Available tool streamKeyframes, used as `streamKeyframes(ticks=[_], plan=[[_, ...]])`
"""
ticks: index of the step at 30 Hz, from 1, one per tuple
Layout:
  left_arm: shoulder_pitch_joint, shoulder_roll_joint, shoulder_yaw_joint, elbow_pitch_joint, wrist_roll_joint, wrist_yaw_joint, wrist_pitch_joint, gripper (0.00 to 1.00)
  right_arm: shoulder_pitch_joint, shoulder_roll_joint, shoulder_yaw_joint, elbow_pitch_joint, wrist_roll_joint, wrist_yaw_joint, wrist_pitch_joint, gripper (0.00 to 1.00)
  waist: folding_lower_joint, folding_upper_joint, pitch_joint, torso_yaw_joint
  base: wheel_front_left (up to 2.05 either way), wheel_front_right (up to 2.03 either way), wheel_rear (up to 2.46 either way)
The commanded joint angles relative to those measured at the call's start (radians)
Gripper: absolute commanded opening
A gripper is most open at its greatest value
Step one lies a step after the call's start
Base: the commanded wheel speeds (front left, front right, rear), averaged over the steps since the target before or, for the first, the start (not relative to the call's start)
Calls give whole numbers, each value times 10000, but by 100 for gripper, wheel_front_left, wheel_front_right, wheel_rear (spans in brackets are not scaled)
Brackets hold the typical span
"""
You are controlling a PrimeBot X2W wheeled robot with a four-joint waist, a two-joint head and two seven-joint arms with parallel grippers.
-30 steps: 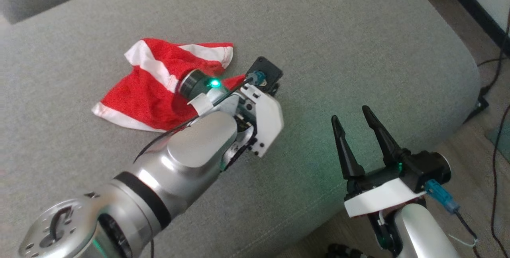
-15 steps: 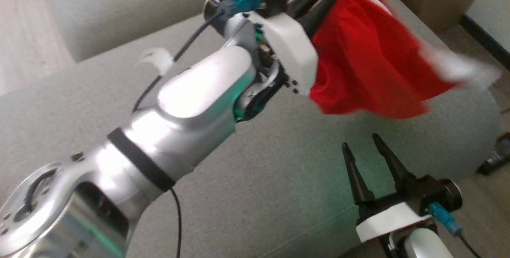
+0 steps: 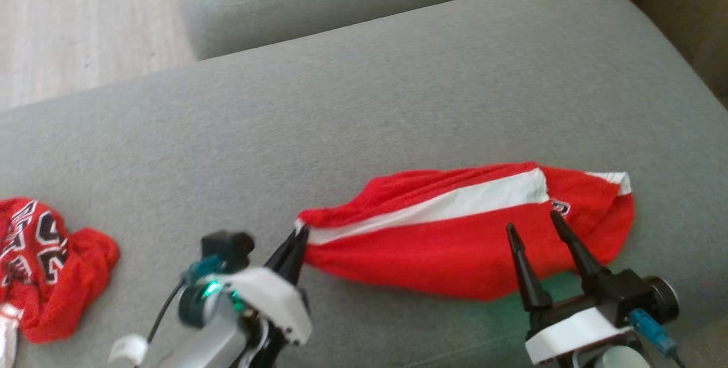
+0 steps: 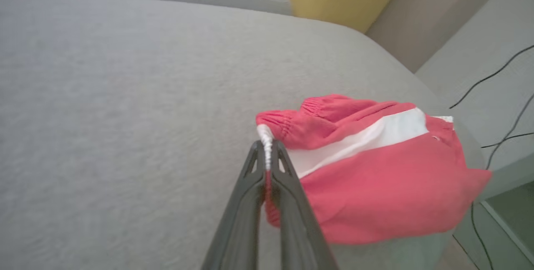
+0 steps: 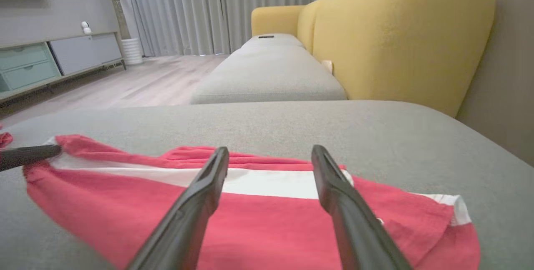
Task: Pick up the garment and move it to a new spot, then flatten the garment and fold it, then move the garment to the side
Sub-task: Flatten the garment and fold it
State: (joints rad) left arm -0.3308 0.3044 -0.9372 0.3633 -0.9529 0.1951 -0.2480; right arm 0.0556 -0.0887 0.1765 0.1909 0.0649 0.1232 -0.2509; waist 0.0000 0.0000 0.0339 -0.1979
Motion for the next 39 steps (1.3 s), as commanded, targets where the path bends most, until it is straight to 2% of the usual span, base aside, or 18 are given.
streamKeyframes(ticks=[1, 8, 13, 21, 25, 30, 39], plan=[[-368, 272, 685, -353, 265, 42, -133, 0, -227, -206, 180, -292, 97, 75, -109, 100, 0, 0, 122, 256, 0, 0, 0], [1010, 412, 2397, -605, 1743, -272, -135, 0, -762, -1057, 995, 779, 1004, 75, -109, 100, 0, 0, 121, 727, 0, 0, 0], [1555, 196, 3227, -417, 2322, -675, -136, 0, -1659, -1610, 2052, 2042, 2881, 75, -109, 100, 0, 0, 46, 813, 0, 0, 0], [1551, -16, 3561, -18, 3158, -1016, -137, 0, -3335, -2532, 4512, 3827, 6394, 75, 9, 100, 0, 0, 200, 998, 0, 0, 0], [1299, -98, 3714, 300, 3410, -1258, -137, 0, -4034, -2877, 5480, 3943, 8273, 75, 380, 100, 0, 0, 410, 1139, 0, 0, 0], [996, -286, 3755, 661, 3698, -1466, -137, 0, -4701, -3462, 6526, 3881, 9984, 75, 876, 100, 0, 0, 614, 1366, 0, 0, 0], [635, -617, 3928, 1101, 4053, -1758, -137, 0, -5341, -3971, 7952, 3695, 11706, 75, 1049, 100, 0, 0, 729, 1623, 0, 0, 0]])
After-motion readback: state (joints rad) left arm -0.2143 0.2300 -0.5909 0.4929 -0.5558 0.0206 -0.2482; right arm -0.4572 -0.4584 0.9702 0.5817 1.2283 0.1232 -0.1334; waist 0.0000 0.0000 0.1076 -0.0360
